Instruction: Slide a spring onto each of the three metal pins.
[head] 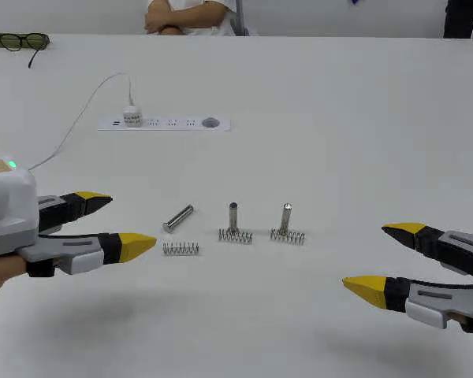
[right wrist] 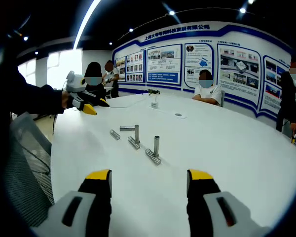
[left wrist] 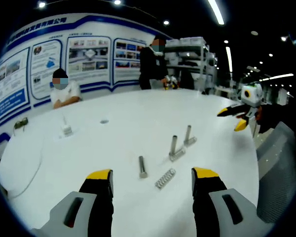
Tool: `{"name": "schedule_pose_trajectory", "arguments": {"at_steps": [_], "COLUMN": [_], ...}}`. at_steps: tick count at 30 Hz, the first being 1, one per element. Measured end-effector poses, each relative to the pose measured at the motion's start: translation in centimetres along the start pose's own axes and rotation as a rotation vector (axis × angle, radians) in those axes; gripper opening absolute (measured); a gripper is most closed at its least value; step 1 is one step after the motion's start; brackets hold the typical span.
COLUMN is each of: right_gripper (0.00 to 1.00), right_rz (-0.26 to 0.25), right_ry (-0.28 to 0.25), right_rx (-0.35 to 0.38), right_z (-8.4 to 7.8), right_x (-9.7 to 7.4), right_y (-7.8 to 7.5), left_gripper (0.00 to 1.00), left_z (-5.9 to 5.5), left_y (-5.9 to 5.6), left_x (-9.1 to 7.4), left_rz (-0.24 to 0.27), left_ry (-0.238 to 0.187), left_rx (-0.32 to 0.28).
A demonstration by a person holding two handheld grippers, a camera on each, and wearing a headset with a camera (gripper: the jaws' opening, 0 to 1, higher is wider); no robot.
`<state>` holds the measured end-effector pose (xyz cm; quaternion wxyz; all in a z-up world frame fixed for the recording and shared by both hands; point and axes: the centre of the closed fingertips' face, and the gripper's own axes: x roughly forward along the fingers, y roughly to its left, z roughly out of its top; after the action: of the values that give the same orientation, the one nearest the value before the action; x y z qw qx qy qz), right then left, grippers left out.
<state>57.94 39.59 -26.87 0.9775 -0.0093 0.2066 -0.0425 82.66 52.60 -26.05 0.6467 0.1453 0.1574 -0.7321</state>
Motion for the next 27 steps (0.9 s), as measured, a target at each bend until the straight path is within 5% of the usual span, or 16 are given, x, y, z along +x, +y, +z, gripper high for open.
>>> {"name": "schedule_pose_trajectory", "arguments": {"at_steps": [14,27], "right_gripper": [0.63,0.63], "right_rz": [0.004,0.004], "right_ry": [0.006,0.013], "right_rx": [0.000,0.002], "right_z": [-0.2,-0.4], "right_x": [0.2,0.1], "right_y": [0.5,0.8], "left_gripper": [0.57,0.45], "left_z": [0.9,1.1], "left_y": [1.0,2.0], "left_x": [2.2,4.4], "left_rz": [-0.001,-0.001], "left_ry": [0.031,0.105], "left_rx": [0.021,0.029]}}
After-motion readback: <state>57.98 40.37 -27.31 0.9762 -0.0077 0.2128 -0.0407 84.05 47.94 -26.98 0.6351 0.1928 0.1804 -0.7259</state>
